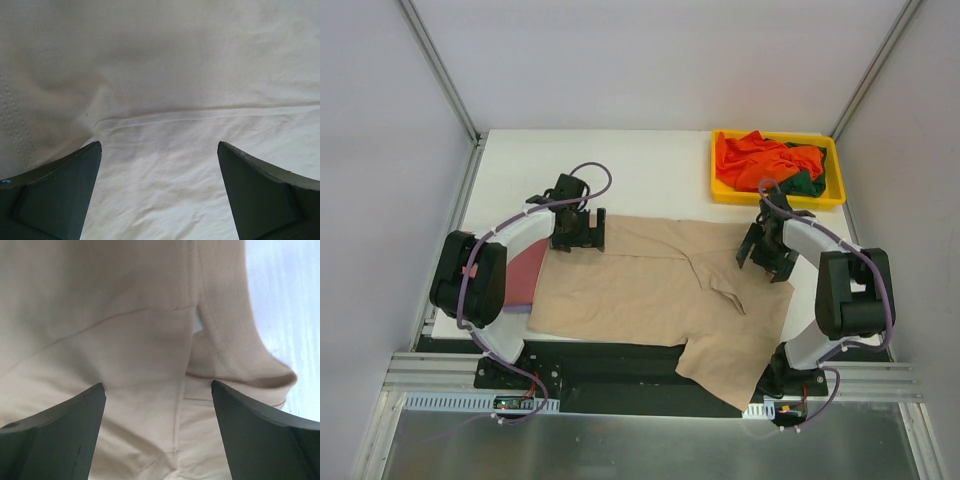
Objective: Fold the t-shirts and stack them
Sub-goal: Fold the flattened tshirt in 1/3 of the way
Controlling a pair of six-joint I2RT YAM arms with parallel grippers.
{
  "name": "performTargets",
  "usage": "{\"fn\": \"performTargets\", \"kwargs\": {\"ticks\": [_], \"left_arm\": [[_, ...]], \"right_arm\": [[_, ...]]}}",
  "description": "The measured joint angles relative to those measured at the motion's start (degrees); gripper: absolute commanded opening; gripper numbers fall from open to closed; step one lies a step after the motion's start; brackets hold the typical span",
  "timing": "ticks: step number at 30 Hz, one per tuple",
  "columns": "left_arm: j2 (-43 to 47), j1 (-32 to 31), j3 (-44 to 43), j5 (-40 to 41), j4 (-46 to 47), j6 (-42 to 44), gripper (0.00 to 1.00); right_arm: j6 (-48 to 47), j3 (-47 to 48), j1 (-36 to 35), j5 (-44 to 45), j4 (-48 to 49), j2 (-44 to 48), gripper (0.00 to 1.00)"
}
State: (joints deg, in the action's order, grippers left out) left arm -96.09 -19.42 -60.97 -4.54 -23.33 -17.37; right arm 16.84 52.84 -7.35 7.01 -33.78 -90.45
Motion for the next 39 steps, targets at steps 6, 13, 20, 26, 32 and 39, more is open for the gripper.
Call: {"fn": "performTargets", "kwargs": {"ticks": [6,13,20,26,32,39], "left_arm": [[2.9,0.0,-3.5,-3.6,-1.0,0.3,0.99],[-0.1,0.0,-10.7,-6.2,-0.9,0.2,0.99],[-11.5,0.0,-15.1,-7.9,-0.9,0.2,0.99],[-15.1,0.0,-17.5,-5.6,-3.2,-0.2,0.99],[-14.5,0.4,-19.0,-3.9,-7.0,-0.5,0.99],[0.5,-0.2,-13.1,-2.1,-7.5,-4.3,0.99]], "right_arm": [[-1.3,3.4,4.7,0.2,-1.5,-4.3,0.88],[-4.6,11.1,11.9,0.7,-4.0,-10.5,0.86],[-7.8,16.6,15.4,1.3,-4.5,-13.9,0.89],[-10.1,19.2,15.7,3.5,-6.0,-13.2,0.91],[-10.5,17.2,15.7,2.4,-7.2,-3.4,0.96],[-9.1,7.0,8.8,1.2,-10.2,19.8,0.96]]}}
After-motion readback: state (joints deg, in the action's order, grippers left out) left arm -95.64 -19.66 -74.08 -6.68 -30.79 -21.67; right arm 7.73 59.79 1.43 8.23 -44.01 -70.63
